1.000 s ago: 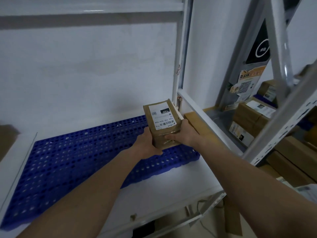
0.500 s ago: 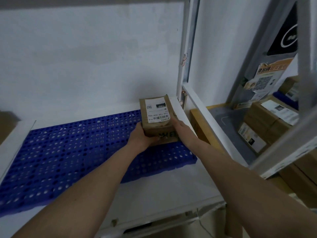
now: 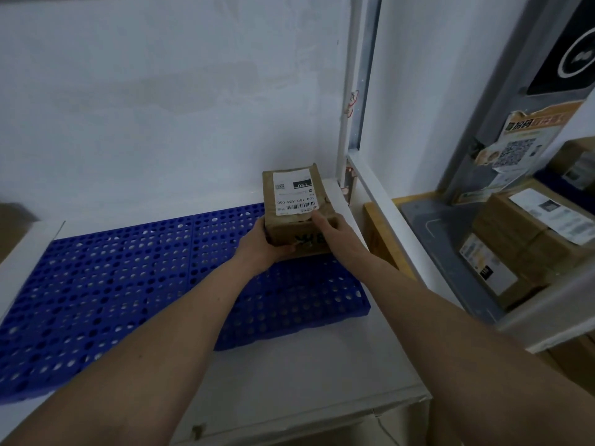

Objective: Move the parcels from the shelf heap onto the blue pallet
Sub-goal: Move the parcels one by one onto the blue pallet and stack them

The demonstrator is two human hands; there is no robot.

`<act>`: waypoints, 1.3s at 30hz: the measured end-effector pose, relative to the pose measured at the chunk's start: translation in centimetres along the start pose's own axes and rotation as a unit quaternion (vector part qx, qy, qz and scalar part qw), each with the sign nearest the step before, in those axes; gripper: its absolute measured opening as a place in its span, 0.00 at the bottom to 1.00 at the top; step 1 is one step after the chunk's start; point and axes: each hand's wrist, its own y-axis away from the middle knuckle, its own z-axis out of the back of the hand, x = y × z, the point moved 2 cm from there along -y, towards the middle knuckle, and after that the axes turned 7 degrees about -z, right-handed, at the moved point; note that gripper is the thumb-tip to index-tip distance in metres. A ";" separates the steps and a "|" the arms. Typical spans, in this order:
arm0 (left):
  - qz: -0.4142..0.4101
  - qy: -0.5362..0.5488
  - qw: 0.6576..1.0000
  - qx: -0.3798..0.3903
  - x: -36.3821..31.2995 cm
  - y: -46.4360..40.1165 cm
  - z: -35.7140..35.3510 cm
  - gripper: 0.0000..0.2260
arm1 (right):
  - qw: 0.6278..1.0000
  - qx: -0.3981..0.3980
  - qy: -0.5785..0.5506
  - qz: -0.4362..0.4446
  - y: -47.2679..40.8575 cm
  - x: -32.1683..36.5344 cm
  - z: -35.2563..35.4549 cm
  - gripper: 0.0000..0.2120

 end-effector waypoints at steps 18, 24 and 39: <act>-0.011 -0.015 0.999 0.029 -0.3 0.6 -0.2 0.38 | 1.000 0.000 0.018 0.003 0.2 -0.4 0.6 0.34; -0.005 -0.033 0.999 0.024 -0.7 0.9 -0.6 0.38 | 1.000 0.000 0.006 0.000 0.5 -0.3 0.8 0.31; 0.010 -0.361 0.927 0.102 -0.8 5.8 6.2 0.33 | 0.801 -0.118 0.546 0.217 5.2 6.6 -2.2 0.32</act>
